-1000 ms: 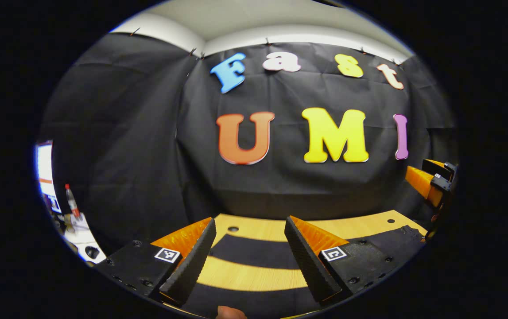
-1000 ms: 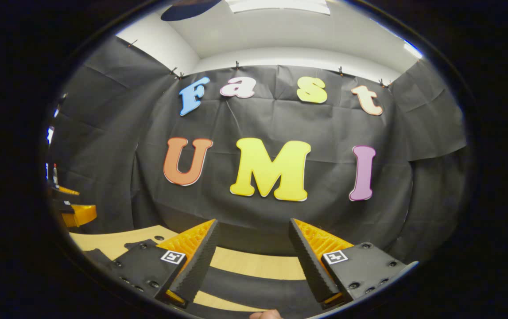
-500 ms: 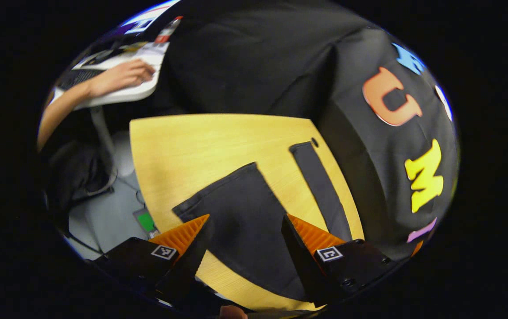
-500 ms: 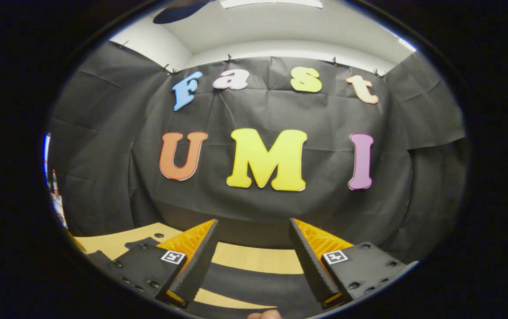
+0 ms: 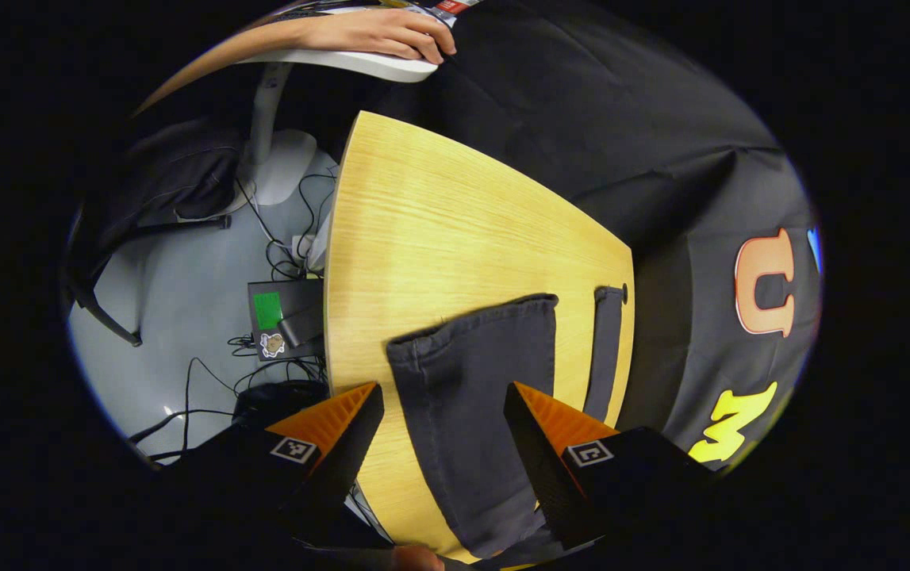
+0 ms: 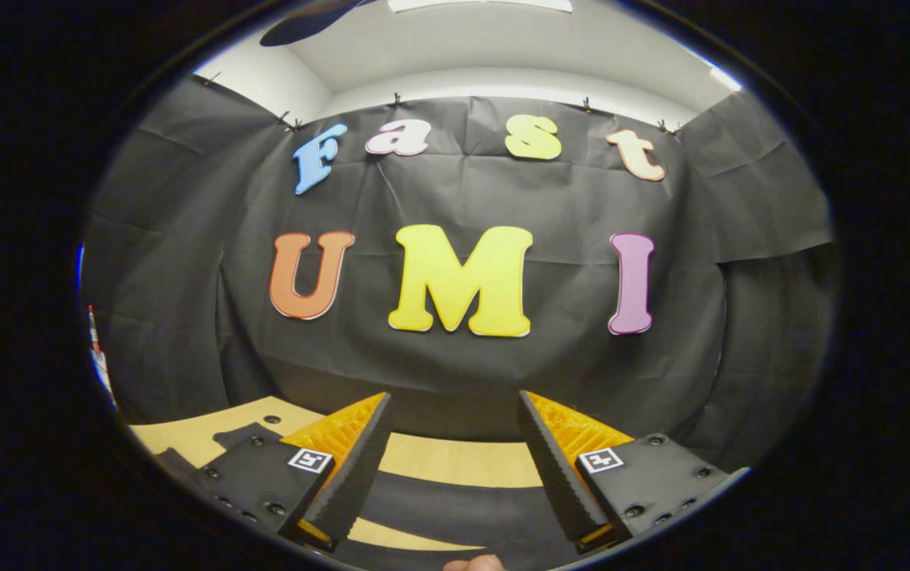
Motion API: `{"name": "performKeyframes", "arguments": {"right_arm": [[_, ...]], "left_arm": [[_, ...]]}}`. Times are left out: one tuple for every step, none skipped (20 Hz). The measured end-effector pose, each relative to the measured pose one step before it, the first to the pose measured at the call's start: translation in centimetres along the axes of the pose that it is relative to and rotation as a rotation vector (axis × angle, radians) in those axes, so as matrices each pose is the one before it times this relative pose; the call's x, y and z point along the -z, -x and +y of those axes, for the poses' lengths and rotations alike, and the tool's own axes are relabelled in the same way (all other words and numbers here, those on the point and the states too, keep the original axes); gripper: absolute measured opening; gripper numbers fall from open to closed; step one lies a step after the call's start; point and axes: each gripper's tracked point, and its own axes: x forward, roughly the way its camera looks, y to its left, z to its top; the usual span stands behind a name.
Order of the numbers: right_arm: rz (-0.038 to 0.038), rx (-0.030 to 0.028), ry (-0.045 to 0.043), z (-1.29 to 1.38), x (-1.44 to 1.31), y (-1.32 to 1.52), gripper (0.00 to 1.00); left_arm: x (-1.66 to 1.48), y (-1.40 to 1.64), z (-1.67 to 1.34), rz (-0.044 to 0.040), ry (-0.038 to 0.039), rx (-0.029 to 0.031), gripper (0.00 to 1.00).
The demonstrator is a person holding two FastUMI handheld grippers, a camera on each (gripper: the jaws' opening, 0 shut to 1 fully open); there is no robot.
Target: Grasp the waist and the cuffs of the jeans and fold them to make the two legs overlap; first hold the waist and fold one-third of the jeans toward the cuffs, then hold the cuffs and fold the remaining one-third in the same direction to finish folding.
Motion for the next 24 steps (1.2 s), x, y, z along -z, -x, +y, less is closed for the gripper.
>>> {"name": "performKeyframes", "arguments": {"right_arm": [[0.00420, 0.00400, -0.00148, -0.172, 0.209, -0.008, 0.96], [0.00575, 0.00494, 0.00012, -0.126, 0.119, 0.027, 0.96], [0.00587, 0.00256, -0.00033, -0.012, 0.207, -0.005, 0.96], [0.00328, 0.00081, -0.00042, -0.121, 0.080, -0.001, 0.96], [0.00238, 0.00281, 0.00079, -0.071, 0.055, -0.049, 0.96], [0.00304, 0.00419, 0.00055, -0.148, 0.066, 0.034, 0.96], [0.00586, 0.00311, -0.00043, -0.180, 0.233, 0.034, 0.96], [0.00567, 0.00465, 0.00008, -0.214, 0.108, 0.031, 0.97], [0.00520, 0.00658, -0.00005, -0.315, 0.272, 0.018, 0.97], [0.00543, 0.01078, -0.00016, -0.422, 0.187, -0.054, 0.96], [0.00513, 0.00923, -0.00273, -0.523, 0.125, 0.012, 0.96], [0.00380, 0.00978, -0.00292, -0.500, 0.113, -0.075, 0.96], [0.00588, 0.00645, -0.00248, -0.499, 0.237, -0.196, 0.96], [0.00959, 0.00074, -0.00445, -0.501, 0.225, -0.113, 0.96], [0.01447, 0.00248, -0.00711, -0.613, 0.416, -0.245, 0.96], [0.01669, 0.00562, -0.00970, -0.765, 0.311, -0.207, 0.96], [0.01299, 0.00656, -0.01584, -0.999, 0.186, -0.167, 0.96], [0.01921, 0.00047, -0.02970, -0.990, 0.015, -0.093, 0.96], [0.02316, 0.00230, -0.02820, -1.008, 0.220, -0.070, 0.96], [0.03270, 0.01734, -0.01261, -1.343, 0.251, -0.263, 0.96], [0.03003, 0.02054, -0.00115, -1.697, 0.342, -0.346, 0.96], [0.03180, 0.02804, 0.00539, -2.007, 0.273, -0.382, 0.97], [0.03378, 0.03548, -0.00757, -2.441, 0.543, -0.440, 0.97], [0.04690, 0.03369, -0.02838, -2.444, 0.697, -0.316, 0.97]], "left_arm": [[-0.238, -0.616, -0.112, -0.00185, 0.01471, 0.00382, 0.99], [0.005, -0.612, -0.438, -0.00174, 0.00302, 0.00156, 0.99], [0.076, -0.347, -0.364, -0.00275, -0.00737, 0.00334, 0.99], [-0.041, -0.239, -0.399, -0.00417, -0.00992, -0.00048, 0.99], [0.076, -0.435, -0.386, -0.00316, -0.01212, 0.00615, 0.99], [0.160, -0.498, -0.318, -0.00447, -0.01189, -0.00032, 0.98], [0.165, -0.213, -0.059, 0.00530, -0.02114, -0.01000, 0.98], [0.011, -0.094, -0.289, -0.00111, -0.02461, 0.00278, 1.00], [0.090, -0.176, -0.261, 0.00387, -0.01945, 0.00251, 0.95], [0.086, -0.119, -0.241, 0.00382, -0.01064, 0.00459, 0.95], [-0.027, -0.150, 0.072, 0.00585, -0.00125, -0.00271, 0.95], [0.027, -0.218, 0.040, 0.01260, 0.00878, 0.00332, 0.94], [0.459, -0.109, 0.465, 0.02383, 0.00403, -0.01390, 0.90], [0.062, -0.097, 0.706, 0.02700, 0.01371, -0.01898, 0.69], [0.157, 0.052, 0.384, 0.00770, 0.03840, -0.00315, 0.48], [0.007, 0.156, -0.194, 0.00479, 0.04802, 0.01972, 0.27], [-0.019, -0.404, -0.181, 0.00330, 0.03119, 0.01379, 0.15], [-0.045, 0.059, -0.203, -0.00263, -0.00637, 0.00262, 0.13], [-0.043, -0.312, 0.292, -0.00309, -0.03127, -0.00610, 0.09], [-0.046, -0.142, 0.073, -0.00496, -0.03471, -0.01060, 0.08], [-0.088, -0.136, 0.120, -0.00103, -0.02411, -0.01013, 0.06], [0.009, -0.097, -0.026, 0.00593, -0.00369, -0.00588, 0.05], [0.115, 0.113, -0.273, 0.00673, 0.00857, -0.00109, 0.05], [-0.025, -0.047, -0.089, 0.00506, 0.01096, 0.00300, 0.04]]}}
